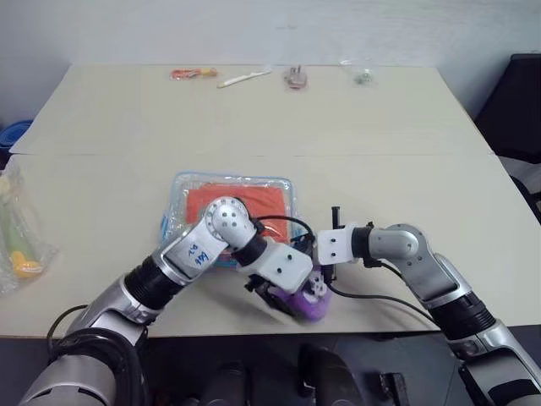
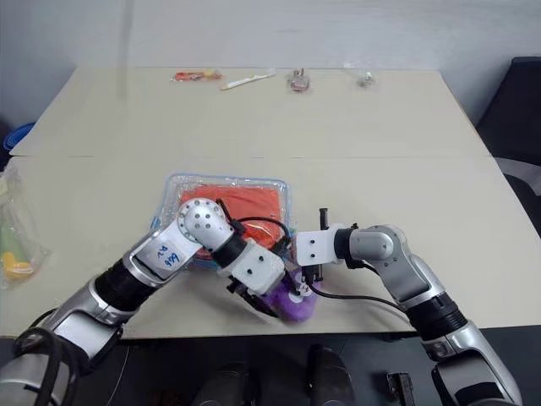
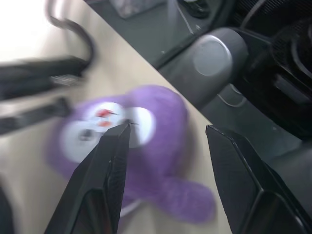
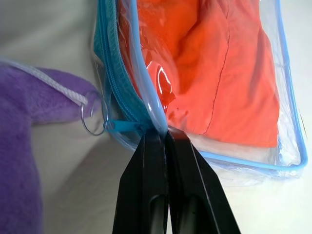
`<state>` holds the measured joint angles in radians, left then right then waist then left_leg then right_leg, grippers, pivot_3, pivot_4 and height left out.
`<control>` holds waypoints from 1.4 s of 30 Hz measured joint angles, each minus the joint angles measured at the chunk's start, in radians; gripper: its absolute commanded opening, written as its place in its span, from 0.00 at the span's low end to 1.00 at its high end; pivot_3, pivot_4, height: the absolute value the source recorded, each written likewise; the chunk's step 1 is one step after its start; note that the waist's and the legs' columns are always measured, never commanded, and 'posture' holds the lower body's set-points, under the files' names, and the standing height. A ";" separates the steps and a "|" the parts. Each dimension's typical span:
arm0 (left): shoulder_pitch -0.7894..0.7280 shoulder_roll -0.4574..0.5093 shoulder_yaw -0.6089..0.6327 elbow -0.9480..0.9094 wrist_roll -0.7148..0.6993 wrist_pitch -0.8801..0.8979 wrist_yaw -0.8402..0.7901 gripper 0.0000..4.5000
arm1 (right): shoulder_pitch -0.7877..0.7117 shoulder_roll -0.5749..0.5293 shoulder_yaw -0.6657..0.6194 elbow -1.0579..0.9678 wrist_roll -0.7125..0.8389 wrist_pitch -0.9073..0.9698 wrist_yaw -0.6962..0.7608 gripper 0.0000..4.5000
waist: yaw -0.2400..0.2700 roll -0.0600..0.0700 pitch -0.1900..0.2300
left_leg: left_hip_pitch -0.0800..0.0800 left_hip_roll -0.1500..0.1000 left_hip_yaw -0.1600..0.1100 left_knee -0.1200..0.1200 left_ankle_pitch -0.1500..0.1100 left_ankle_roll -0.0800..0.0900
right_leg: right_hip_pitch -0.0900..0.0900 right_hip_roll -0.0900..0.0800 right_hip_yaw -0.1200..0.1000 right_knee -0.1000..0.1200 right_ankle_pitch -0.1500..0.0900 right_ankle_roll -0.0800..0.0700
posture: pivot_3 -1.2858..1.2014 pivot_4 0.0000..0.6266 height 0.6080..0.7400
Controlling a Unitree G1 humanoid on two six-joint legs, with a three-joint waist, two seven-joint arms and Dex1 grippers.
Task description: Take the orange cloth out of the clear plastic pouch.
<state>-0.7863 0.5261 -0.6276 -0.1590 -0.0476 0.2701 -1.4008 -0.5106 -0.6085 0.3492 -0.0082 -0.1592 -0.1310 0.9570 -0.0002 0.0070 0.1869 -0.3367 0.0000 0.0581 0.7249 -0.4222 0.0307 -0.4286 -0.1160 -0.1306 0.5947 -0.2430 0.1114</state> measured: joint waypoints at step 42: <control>0.153 0.398 0.374 -0.071 -0.280 0.380 -0.097 0.00 | -0.009 -0.025 -0.010 0.050 -0.001 -0.085 0.000 0.00 | -0.001 0.002 0.001 | 0.000 0.004 -0.007 0.001 0.000 0.000 | 0.000 -0.001 -0.001 0.000 0.000 0.000 | 0.52 0.24 1.00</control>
<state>-0.6331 0.9243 -0.2533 -0.2300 -0.3278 0.6504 -1.4979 -0.5193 -0.6335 0.3388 0.0420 -0.1602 -0.2164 0.9568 -0.0009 0.0090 0.1879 -0.3372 0.0042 0.0506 0.7257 -0.4222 0.0309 -0.4282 -0.1167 -0.1313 0.5944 -0.2430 0.1113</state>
